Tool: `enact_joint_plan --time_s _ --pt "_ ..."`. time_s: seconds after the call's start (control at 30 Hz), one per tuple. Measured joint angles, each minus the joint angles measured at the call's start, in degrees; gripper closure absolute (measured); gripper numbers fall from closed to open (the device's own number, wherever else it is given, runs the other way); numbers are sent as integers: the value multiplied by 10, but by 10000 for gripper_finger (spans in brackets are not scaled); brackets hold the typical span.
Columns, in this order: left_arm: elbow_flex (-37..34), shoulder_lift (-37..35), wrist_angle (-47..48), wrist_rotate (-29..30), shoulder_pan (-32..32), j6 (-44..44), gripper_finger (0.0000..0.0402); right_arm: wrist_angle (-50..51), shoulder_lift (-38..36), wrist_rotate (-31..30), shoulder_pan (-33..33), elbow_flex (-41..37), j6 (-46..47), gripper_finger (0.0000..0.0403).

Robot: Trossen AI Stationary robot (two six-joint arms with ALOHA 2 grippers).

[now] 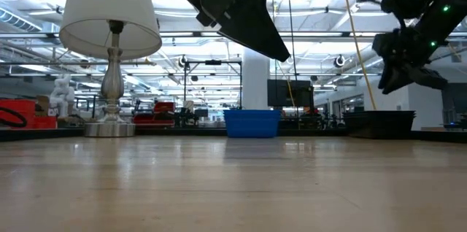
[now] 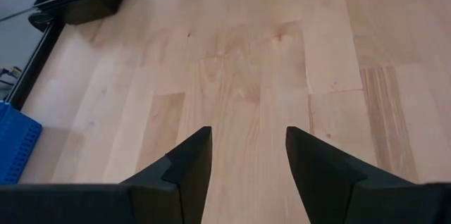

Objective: Stack baskets by color
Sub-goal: Return to Home Position

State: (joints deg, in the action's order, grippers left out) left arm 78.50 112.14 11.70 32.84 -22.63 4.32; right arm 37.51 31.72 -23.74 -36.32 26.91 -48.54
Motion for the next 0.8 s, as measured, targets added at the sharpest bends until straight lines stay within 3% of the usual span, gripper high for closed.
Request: enact_joint_plan --time_s 0.17,0.53,0.8 --pt "0 0 -7 0 2 -1 218 -29 -15 44 31 27 55 312" --pt "0 0 -18 0 3 -13 218 -131 -16 52 114 47 270 312" --pt "0 0 -18 26 3 -7 218 -244 -13 198 182 47 382 317"
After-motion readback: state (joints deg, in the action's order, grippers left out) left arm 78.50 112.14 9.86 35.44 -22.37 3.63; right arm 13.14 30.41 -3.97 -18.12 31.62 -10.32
